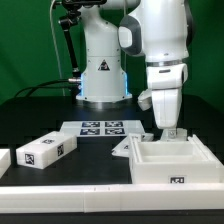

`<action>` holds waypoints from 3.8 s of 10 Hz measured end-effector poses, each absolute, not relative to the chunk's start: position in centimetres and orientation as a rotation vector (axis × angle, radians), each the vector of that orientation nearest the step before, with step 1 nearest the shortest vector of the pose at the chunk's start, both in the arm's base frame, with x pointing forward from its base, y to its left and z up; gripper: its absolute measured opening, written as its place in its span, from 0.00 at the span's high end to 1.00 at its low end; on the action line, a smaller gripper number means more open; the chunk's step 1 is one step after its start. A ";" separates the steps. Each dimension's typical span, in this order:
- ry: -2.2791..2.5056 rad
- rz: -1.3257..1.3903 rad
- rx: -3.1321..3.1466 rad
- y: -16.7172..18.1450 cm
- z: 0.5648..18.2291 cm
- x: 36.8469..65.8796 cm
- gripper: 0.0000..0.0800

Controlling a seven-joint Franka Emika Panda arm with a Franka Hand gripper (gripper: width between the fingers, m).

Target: Assemble cabinet

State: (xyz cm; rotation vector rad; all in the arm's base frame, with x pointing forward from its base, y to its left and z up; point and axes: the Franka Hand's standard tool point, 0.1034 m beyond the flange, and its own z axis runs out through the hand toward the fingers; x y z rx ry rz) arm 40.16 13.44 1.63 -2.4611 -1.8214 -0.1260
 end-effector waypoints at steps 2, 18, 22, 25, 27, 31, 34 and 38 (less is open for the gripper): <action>-1.870 -0.075 -2.455 13.0 3.7 40.7 0.91; -2.091 -0.104 -2.305 11.7 5.0 44.3 0.91; -2.087 -0.102 -2.307 11.7 5.0 44.4 0.91; -2.088 -0.103 -2.313 11.5 5.4 44.9 0.91; -2.088 -0.102 -2.315 11.5 5.7 45.3 0.91; -2.088 -0.106 -2.319 11.6 5.9 46.0 0.91; -2.080 -0.105 -2.322 11.5 5.6 46.2 0.91; -2.080 -0.107 -2.323 11.5 5.6 46.4 0.91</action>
Offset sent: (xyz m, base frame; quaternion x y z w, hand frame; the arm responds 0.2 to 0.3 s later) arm 0.0065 -0.0119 0.0376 0.0049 -0.0173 -0.0790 0.9967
